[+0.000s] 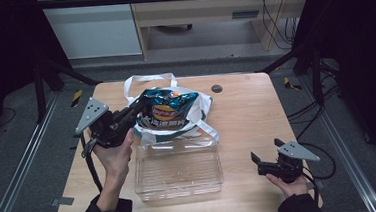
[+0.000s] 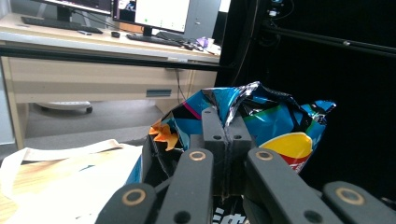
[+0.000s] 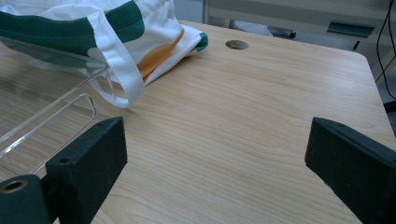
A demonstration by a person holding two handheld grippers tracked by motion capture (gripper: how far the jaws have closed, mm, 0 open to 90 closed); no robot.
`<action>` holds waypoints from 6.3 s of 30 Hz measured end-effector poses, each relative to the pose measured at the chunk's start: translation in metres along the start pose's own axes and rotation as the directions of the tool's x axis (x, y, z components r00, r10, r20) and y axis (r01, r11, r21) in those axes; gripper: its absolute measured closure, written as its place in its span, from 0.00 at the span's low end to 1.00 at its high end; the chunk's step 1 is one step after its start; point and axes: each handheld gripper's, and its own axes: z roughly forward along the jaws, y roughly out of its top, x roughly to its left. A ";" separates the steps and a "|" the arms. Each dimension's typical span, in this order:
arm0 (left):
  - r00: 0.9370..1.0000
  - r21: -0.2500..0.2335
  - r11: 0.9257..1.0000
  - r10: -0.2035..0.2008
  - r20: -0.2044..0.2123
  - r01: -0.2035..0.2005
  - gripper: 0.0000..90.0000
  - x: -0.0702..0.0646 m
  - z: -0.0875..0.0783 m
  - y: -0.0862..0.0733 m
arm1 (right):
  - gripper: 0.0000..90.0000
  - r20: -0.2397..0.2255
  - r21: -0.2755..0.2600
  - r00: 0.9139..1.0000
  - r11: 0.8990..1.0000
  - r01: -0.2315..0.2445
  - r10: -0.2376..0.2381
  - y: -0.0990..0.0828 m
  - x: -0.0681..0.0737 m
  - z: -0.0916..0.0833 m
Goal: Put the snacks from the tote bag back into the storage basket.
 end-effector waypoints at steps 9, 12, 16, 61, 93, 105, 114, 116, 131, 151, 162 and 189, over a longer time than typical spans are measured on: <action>1.000 -0.001 1.000 0.023 0.019 -0.023 1.00 -0.009 -0.015 -0.006 | 0.07 -0.001 -0.001 1.000 1.000 0.001 -0.001 0.000 0.000 0.000; 0.999 0.003 1.000 0.030 0.021 -0.030 1.00 -0.011 -0.019 -0.008 | 0.07 0.002 0.000 1.000 1.000 0.000 0.000 0.000 0.000 0.000; 0.999 0.013 0.999 0.037 0.028 -0.037 1.00 -0.014 -0.025 -0.013 | 0.07 0.002 0.000 1.000 1.000 -0.001 0.001 0.000 0.000 -0.001; 0.999 0.223 0.974 0.023 0.041 -0.032 1.00 -0.029 -0.038 -0.091 | 0.07 0.001 0.000 1.000 1.000 0.001 -0.001 -0.001 0.001 -0.003; 0.998 0.264 0.964 -0.005 -0.058 0.020 1.00 -0.011 -0.033 -0.101 | 0.07 0.003 0.011 1.000 1.000 0.010 -0.010 -0.002 0.001 0.000; 0.997 0.277 0.960 -0.013 -0.074 0.033 1.00 -0.005 -0.021 -0.098 | 0.07 0.004 0.017 1.000 1.000 0.009 -0.009 -0.002 0.001 0.000; 0.997 0.272 0.962 -0.009 -0.077 0.029 1.00 -0.001 -0.010 -0.097 | 0.07 0.002 0.020 1.000 1.000 0.005 -0.005 -0.002 0.001 0.001; 0.997 0.270 0.962 -0.005 -0.078 0.026 1.00 0.001 -0.008 -0.097 | 0.07 0.002 0.020 1.000 1.000 0.006 -0.006 -0.002 0.001 0.001; 0.995 0.270 0.962 -0.009 -0.096 0.035 1.00 0.008 0.007 -0.096 | 0.07 0.006 0.027 1.000 1.000 0.007 -0.008 -0.003 0.001 0.002; 0.994 0.263 0.964 -0.008 -0.107 0.036 0.99 0.016 0.024 -0.096 | 0.07 0.005 0.034 1.000 0.999 0.003 -0.004 -0.003 0.001 0.003; 0.996 0.237 0.971 0.015 -0.086 0.006 0.94 0.019 0.024 -0.096 | 0.07 0.000 0.045 1.000 0.999 0.008 -0.008 -0.004 0.001 0.006; 0.995 0.242 0.970 0.061 -0.083 -0.039 0.64 0.017 0.008 -0.090 | 0.07 0.001 0.028 1.000 1.000 0.003 -0.003 -0.003 0.000 0.002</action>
